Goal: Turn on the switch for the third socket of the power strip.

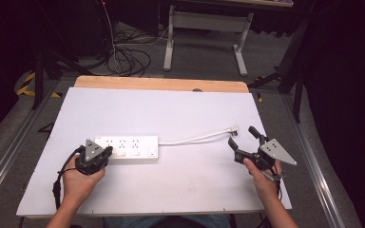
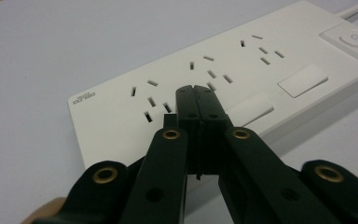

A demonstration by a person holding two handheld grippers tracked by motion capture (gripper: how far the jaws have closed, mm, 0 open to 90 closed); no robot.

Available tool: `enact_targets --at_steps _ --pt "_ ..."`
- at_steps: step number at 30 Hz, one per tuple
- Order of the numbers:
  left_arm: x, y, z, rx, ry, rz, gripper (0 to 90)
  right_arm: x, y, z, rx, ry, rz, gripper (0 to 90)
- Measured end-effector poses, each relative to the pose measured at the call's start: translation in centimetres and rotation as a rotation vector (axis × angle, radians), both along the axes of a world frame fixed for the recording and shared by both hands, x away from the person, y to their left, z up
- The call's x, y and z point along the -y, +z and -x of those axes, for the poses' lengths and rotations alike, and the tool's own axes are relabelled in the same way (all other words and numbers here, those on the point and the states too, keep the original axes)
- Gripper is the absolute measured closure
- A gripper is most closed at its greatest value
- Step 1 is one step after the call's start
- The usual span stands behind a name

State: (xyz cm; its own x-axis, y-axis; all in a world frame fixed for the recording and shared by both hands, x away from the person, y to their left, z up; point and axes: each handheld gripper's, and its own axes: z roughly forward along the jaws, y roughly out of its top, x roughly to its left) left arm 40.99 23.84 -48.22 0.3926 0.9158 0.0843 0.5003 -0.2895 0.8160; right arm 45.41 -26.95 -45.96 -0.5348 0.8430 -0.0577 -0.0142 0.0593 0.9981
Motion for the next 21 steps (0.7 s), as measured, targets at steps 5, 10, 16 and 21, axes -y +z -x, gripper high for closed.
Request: enact_targets --at_steps 5,10,16,21 --pt "-0.01 -0.01 -0.01 -0.001 0.0 0.002 89.9 0.03 0.0 -0.03 0.002 -0.001 0.0 11.4" --pt "-0.03 -0.06 0.02 0.001 0.001 0.001 89.9 0.04 0.02 0.01 0.001 -0.002 0.0 11.4" --pt "0.41 -0.31 0.17 -0.004 0.001 -0.014 90.0 0.13 0.08 0.04 0.007 -0.005 -0.001 11.4" --pt "0.31 -0.36 0.17 -0.004 0.0 -0.003 90.0 0.17 0.11 0.09 0.003 -0.006 -0.006 11.4"
